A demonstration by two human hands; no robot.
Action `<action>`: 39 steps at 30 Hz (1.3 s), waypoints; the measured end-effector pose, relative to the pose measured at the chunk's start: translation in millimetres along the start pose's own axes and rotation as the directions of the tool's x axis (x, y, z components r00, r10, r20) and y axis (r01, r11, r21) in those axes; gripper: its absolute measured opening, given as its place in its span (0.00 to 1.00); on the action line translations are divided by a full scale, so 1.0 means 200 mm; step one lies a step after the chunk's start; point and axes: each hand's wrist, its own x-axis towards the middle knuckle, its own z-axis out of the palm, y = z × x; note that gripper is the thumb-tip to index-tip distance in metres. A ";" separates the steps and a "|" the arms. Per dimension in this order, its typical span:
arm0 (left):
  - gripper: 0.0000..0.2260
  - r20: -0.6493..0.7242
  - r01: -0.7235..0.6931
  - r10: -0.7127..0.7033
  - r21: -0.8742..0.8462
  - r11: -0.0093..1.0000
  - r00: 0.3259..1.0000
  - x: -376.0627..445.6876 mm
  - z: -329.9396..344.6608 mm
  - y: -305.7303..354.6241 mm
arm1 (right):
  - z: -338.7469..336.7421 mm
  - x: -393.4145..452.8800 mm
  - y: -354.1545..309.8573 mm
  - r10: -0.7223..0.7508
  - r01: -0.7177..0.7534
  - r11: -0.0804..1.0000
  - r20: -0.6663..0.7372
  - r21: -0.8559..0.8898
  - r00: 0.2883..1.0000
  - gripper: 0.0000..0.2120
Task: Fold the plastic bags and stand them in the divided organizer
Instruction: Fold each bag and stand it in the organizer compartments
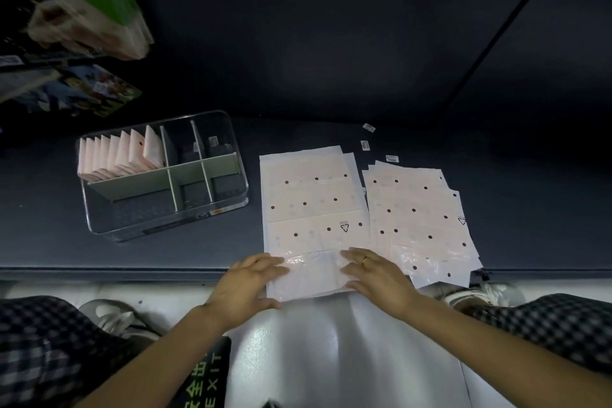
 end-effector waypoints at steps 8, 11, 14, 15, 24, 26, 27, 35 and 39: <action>0.38 0.032 -0.061 0.065 -0.095 0.994 0.997 0.00 -0.04 -0.01 | -0.06 0.05 -0.05 0.179 -0.278 0.871 0.266 0.405 0.947 0.08; 0.32 0.135 0.038 0.006 -0.324 0.945 0.991 0.03 -0.14 0.00 | -0.17 0.09 -0.06 0.118 -0.336 0.752 0.386 0.567 0.915 0.04; 0.11 0.207 0.146 -0.022 -0.606 0.782 0.978 0.05 -0.23 -0.01 | -0.31 0.16 -0.06 0.045 -0.371 0.707 0.485 0.602 0.873 0.10; 0.09 0.206 0.154 -0.024 -0.647 0.746 0.978 0.05 -0.25 -0.02 | -0.35 0.19 -0.05 0.023 -0.377 0.701 0.509 0.606 0.860 0.10; 0.13 -0.107 0.093 -0.461 -0.916 0.391 0.881 0.13 -0.25 0.02 | -0.37 0.56 0.13 0.270 -0.401 0.698 0.300 0.594 0.915 0.04; 0.20 -0.287 0.110 -0.549 -0.808 0.579 0.785 0.14 -0.22 0.04 | -0.33 0.64 0.16 0.320 -0.427 0.720 0.284 0.547 0.904 0.04; 0.21 -0.383 0.125 -0.532 -0.712 0.691 0.755 0.14 -0.21 0.06 | -0.31 0.68 0.17 0.340 -0.439 0.732 0.280 0.520 0.898 0.04; 0.21 -0.359 -0.089 0.099 0.045 0.995 0.928 0.12 -0.05 0.15 | -0.20 0.79 0.19 0.553 -0.555 0.832 0.107 -0.010 0.826 0.13; 0.28 -0.151 -0.143 0.189 0.275 0.951 0.970 0.11 0.03 0.14 | -0.12 0.63 0.02 0.340 -0.340 0.940 -0.033 -0.017 0.940 0.17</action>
